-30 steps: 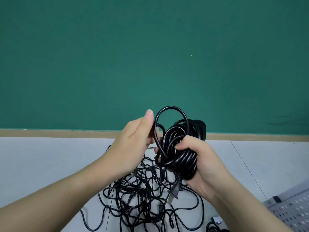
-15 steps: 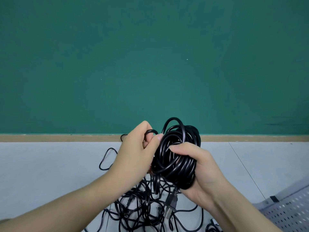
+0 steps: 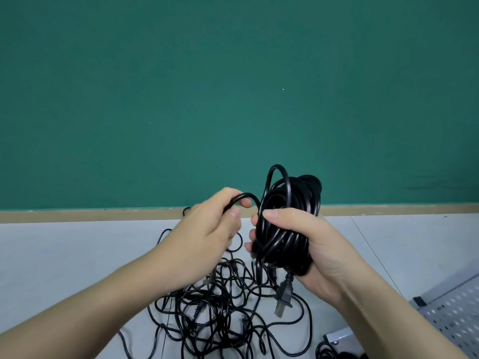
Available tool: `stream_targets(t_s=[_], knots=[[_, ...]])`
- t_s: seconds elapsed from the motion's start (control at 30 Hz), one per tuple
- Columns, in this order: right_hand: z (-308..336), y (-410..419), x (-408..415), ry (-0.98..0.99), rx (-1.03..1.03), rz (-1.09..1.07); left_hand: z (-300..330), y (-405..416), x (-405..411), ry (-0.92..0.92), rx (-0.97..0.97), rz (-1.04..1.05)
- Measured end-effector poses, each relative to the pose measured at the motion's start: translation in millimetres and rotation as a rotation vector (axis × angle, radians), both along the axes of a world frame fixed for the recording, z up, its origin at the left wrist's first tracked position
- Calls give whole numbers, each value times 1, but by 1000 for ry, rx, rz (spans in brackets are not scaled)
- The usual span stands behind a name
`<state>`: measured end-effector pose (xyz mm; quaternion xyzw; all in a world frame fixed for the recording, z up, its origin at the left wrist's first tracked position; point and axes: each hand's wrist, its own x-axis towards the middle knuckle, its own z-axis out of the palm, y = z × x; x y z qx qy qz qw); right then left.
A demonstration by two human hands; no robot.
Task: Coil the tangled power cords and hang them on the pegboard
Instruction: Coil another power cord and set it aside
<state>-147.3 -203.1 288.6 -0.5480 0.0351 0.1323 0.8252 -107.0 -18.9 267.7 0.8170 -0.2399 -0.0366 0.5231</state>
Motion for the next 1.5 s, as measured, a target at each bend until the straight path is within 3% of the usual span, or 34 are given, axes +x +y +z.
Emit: stream_targets(t_s=[0.07,0.2,0.27,0.37,0.43,0.57,0.7,1.03,1.17,1.37,1.5], knots=[[4,-5,3,-15,23,-51,2,6,7,30,68,48],[8,-29,13,-53,79,-167,1,30,26,85,414,100],[7,-39,17,-72,39,-202,1,39,34,135,315,118],[1,-34,16,-79,-164,-188,10,39,32,245,-52,78],[-3,-22,13,-73,-237,-127,17,31,23,214,-166,24],[-9,-4,10,-21,-117,-30,20,6,-7,-1,-6,-136],[-8,4,5,7,35,74,18,-8,-19,-81,122,-182],[-6,9,2,34,-70,24,10,4,-19,-148,388,-212],[-10,7,14,31,-36,-99,10,4,-17,-212,349,-149],[-1,-21,34,-15,203,-375,5,10,-10,-86,342,-96],[16,-46,35,-158,399,-405,11,21,0,58,370,-121]])
